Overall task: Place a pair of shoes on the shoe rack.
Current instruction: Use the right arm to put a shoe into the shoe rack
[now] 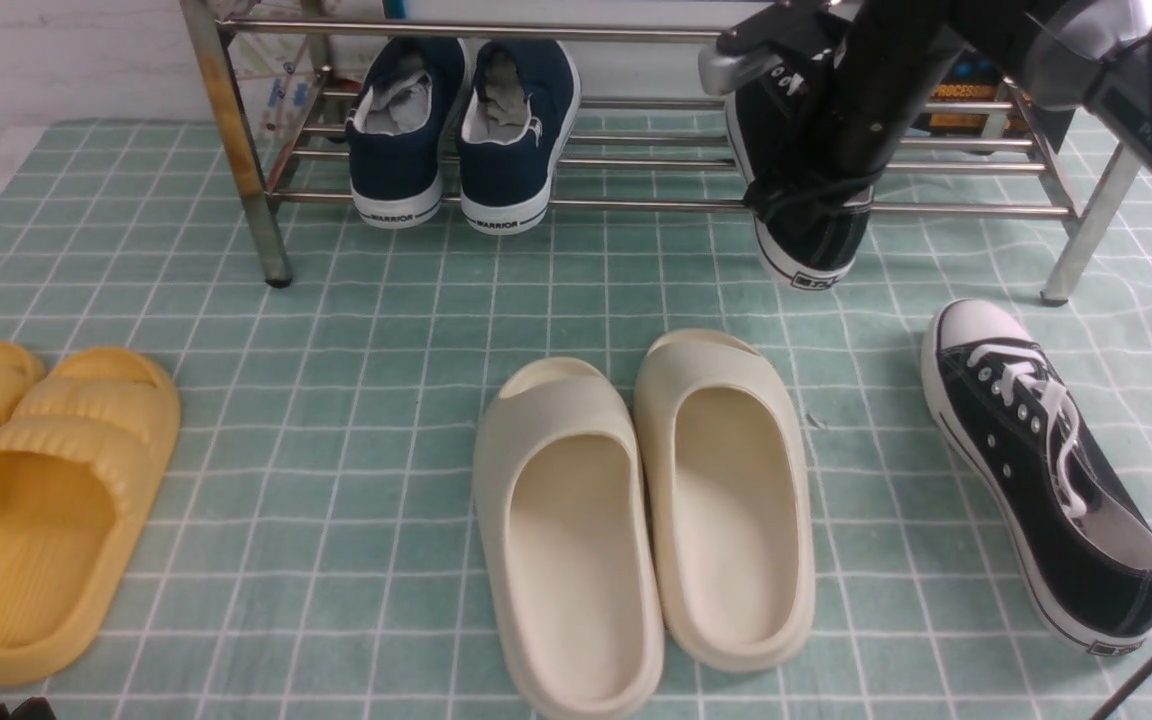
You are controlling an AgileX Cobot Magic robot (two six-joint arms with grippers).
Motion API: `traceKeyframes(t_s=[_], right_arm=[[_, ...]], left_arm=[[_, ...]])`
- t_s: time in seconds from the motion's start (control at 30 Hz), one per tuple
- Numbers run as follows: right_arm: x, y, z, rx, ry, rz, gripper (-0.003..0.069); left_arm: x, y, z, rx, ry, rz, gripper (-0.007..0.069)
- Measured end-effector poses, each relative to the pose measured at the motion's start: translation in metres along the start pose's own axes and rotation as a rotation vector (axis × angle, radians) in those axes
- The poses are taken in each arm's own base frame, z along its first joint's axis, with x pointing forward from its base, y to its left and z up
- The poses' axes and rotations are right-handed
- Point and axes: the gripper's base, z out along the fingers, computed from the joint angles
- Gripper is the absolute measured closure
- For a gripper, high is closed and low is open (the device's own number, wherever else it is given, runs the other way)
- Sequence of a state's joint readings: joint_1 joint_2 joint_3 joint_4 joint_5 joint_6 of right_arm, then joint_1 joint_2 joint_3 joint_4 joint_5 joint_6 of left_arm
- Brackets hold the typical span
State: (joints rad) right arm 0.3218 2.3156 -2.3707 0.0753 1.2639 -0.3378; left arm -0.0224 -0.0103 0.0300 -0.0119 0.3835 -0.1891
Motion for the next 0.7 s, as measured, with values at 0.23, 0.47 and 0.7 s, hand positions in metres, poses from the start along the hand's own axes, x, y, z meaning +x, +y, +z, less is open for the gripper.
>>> traceKeyframes(t_s=[0.23,0.47,0.7], right_arm=[[-0.002,-0.002,0.000,0.012,-0.026,-0.004,0.0636],[-0.003,-0.002,0.000,0.011,-0.031,-0.006,0.0636],[-0.003,-0.003,0.013,0.013,-0.035,-0.005,0.0636]], left_arm=[[0.000,0.000,0.000,0.000,0.000,0.000,0.0459],[0.000,0.000,0.000,0.000,0.000,0.000,0.0452],[0.000,0.000,0.000,0.000,0.000,0.000,0.0446]])
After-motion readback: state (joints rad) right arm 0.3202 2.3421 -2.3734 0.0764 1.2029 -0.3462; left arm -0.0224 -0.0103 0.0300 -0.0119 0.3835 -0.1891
